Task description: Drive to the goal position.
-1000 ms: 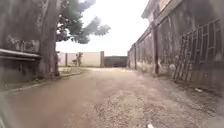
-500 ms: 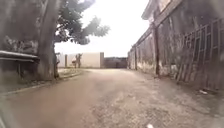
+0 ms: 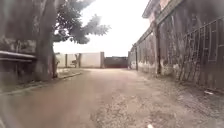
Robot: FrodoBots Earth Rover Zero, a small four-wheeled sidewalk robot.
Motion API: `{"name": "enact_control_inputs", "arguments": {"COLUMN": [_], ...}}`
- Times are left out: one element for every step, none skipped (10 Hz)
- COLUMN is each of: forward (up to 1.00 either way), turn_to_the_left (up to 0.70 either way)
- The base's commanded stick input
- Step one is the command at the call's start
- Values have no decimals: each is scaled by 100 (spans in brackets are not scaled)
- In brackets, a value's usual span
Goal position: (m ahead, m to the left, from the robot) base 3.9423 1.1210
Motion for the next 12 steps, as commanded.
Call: {"name": "enact_control_inputs", "arguments": {"forward": [30, 30, 30, 30, 30, 30, 30, 30, 30, 30, 30, 30], "turn_to_the_left": [0, 0, 0, 0, 0, 0, 0, 0, 0, 0, 0, 0]}}
